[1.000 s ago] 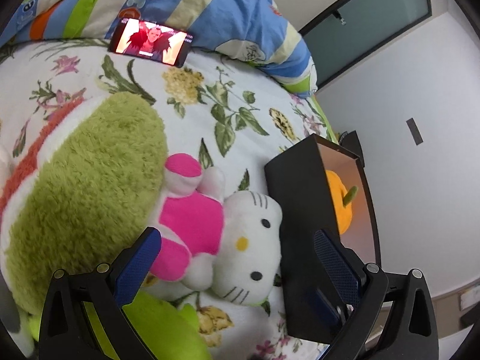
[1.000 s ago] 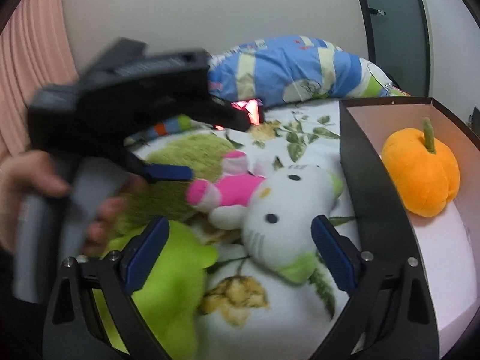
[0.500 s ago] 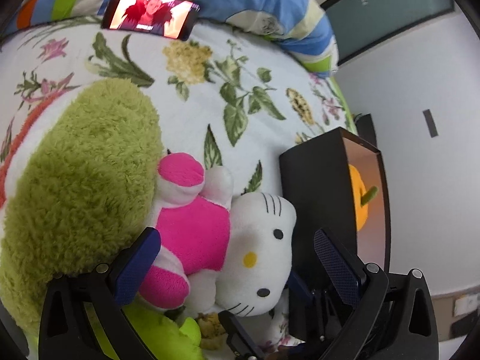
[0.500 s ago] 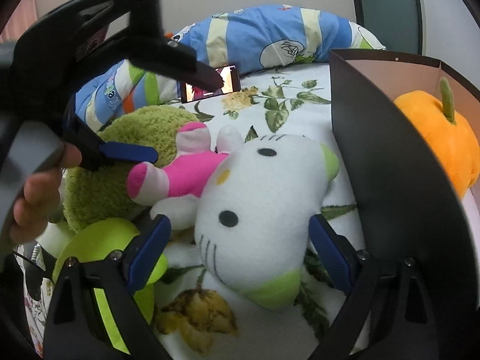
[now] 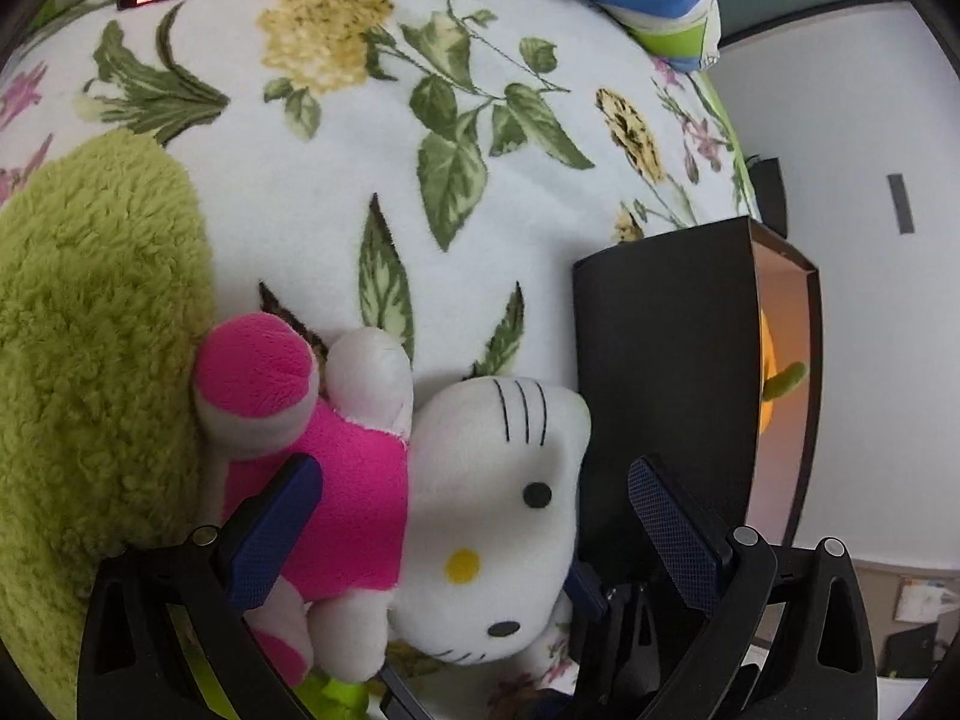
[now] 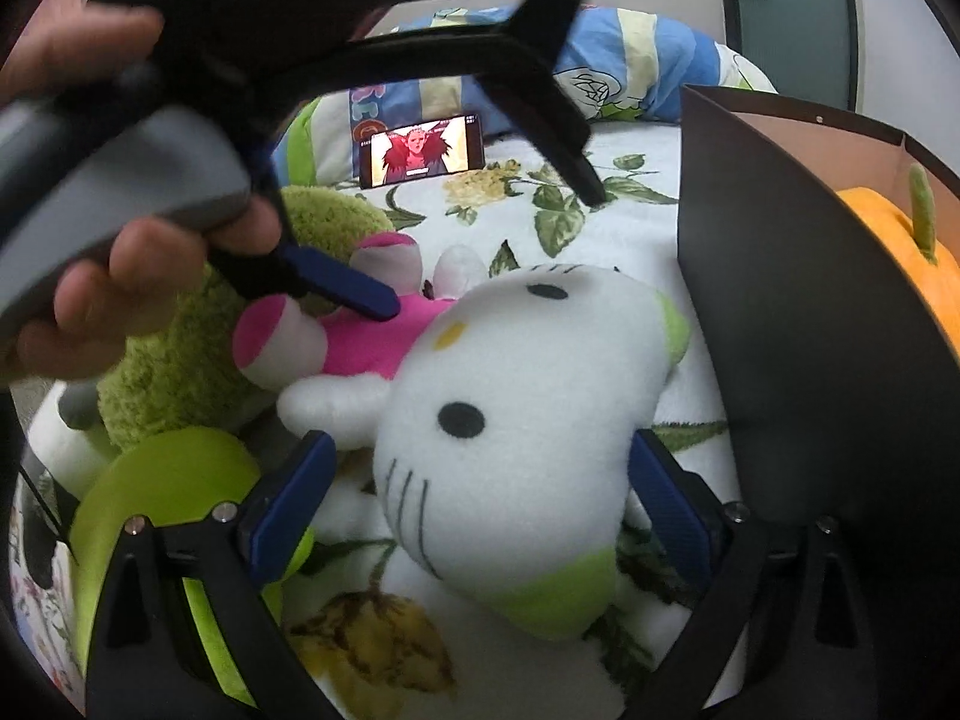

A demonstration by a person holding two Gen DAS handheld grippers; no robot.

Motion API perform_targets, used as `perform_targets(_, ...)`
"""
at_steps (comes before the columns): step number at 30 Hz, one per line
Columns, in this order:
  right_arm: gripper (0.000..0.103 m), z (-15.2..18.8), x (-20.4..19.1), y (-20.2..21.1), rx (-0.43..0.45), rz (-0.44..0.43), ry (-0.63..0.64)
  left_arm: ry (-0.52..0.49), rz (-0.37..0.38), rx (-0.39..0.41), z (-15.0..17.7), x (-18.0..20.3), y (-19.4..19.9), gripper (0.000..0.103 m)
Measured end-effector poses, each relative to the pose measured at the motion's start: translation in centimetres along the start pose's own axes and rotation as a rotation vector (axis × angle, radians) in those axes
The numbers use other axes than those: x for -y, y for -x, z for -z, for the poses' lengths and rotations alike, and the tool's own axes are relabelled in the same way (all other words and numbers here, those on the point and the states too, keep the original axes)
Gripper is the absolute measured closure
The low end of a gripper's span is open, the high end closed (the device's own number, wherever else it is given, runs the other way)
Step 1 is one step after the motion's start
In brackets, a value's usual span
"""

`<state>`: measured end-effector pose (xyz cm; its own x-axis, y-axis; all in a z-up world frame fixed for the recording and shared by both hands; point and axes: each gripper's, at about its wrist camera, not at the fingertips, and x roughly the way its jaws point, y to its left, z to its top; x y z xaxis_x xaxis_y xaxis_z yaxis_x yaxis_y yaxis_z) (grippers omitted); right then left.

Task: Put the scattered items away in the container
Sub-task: 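Close the right tool on Hello Kitty while the left tool clamps its body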

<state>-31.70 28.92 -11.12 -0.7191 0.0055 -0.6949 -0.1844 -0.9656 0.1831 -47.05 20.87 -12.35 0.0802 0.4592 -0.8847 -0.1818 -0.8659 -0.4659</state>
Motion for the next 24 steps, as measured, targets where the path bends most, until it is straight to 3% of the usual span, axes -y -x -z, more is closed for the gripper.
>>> perform_targets(4,0.005,0.3,-0.6,-0.3,0.003,0.040,0.098,-0.106,-0.081,-0.038,1.1,0.6,0.6,0.001)
perform_targets(7,0.005,0.9,-1.4,-0.6,0.000,0.088,0.205,-0.245,-0.142,-0.074,2.6,0.7,0.8,0.001)
perform_targets(10,0.006,1.1,-1.1,-0.2,0.010,0.064,0.204,-0.452,-0.188,-0.068,4.9,0.8,1.0,0.001)
perform_targets(16,0.007,1.5,-0.7,0.3,0.010,0.033,0.215,-0.921,-0.387,0.032,10.3,0.7,1.5,0.001)
perform_targets(19,0.006,1.4,0.0,0.9,0.013,-0.019,0.165,-1.182,-0.527,0.105,12.9,0.5,1.8,0.001)
perform_targets(22,0.006,0.4,0.9,1.1,0.010,-0.114,0.038,-1.213,-0.522,0.098,12.7,-0.4,1.8,0.001)
perform_targets(24,0.006,0.2,1.8,1.3,-0.001,-0.178,-0.102,-1.200,-0.505,0.147,11.8,-0.4,1.7,0.001)
